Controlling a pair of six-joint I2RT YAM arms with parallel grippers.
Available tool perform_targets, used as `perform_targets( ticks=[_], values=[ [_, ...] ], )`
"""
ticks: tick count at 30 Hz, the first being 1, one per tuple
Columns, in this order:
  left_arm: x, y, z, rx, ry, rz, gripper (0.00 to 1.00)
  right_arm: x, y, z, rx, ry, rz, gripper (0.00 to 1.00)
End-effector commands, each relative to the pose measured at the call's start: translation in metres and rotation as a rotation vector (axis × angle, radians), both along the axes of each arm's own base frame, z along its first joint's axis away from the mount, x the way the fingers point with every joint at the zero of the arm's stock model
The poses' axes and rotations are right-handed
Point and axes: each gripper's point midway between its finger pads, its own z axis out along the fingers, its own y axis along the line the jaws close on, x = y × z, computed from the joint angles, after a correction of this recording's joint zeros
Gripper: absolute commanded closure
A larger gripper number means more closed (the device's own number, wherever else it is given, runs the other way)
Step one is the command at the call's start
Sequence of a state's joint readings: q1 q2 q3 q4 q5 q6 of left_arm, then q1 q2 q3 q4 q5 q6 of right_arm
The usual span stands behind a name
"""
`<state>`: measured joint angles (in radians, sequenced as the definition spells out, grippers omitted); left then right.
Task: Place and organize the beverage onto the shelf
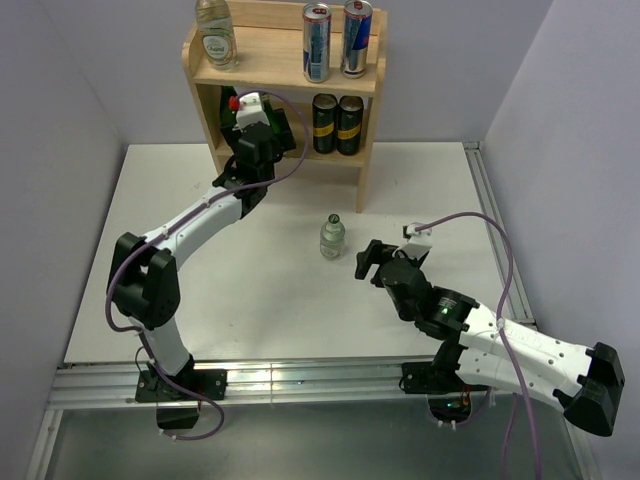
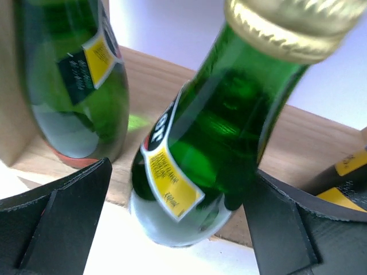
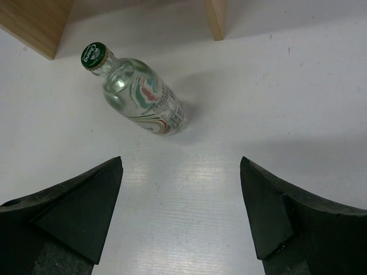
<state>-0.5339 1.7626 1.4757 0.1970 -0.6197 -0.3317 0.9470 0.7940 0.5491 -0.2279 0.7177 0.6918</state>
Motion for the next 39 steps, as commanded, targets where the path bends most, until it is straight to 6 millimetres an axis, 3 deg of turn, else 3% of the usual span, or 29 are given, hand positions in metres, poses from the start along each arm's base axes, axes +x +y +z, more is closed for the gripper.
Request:
perform_targets(
  ticks=[1,6,11,13,15,23,24,27,29,39],
  values=[
    [0.010,-0.009,0.010,-0.034,-0.030,-0.019,0.01,-0.001,-0.007,0.001,0.004,-0.011,-0.035,0.10],
    [0.018,-0.012,0.004,-0.033,-0.038,-0.010,0.07,-0.001,-0.010,0.000,-0.003,-0.014,-0.045,0.10],
    [0.025,-0.011,0.003,-0.032,-0.052,0.014,0.33,0.000,-0.011,-0.004,-0.014,-0.012,-0.048,0.10],
    [0.027,-0.012,0.005,-0.029,-0.057,0.012,0.50,0.001,-0.011,-0.006,-0.020,-0.009,-0.053,0.10],
    [0.031,-0.014,0.008,-0.027,-0.065,0.015,0.55,0.001,-0.010,-0.007,-0.024,-0.008,-0.053,0.10],
    [0.047,-0.018,0.011,0.002,-0.073,0.037,0.51,0.002,-0.012,-0.011,-0.042,-0.007,-0.062,0.10],
    [0.047,-0.018,0.012,0.002,-0.076,0.035,0.44,0.003,-0.011,-0.011,-0.041,-0.008,-0.060,0.10],
    [0.046,-0.017,0.012,0.001,-0.070,0.040,0.10,0.003,-0.012,-0.011,-0.045,-0.008,-0.061,0.10],
    [0.041,-0.013,0.012,-0.003,-0.065,0.048,0.02,0.002,-0.011,-0.012,-0.041,-0.007,-0.056,0.10],
    [0.022,-0.010,0.012,-0.017,-0.054,0.006,0.01,0.001,-0.009,-0.013,-0.026,0.001,-0.052,0.10]
  ],
)
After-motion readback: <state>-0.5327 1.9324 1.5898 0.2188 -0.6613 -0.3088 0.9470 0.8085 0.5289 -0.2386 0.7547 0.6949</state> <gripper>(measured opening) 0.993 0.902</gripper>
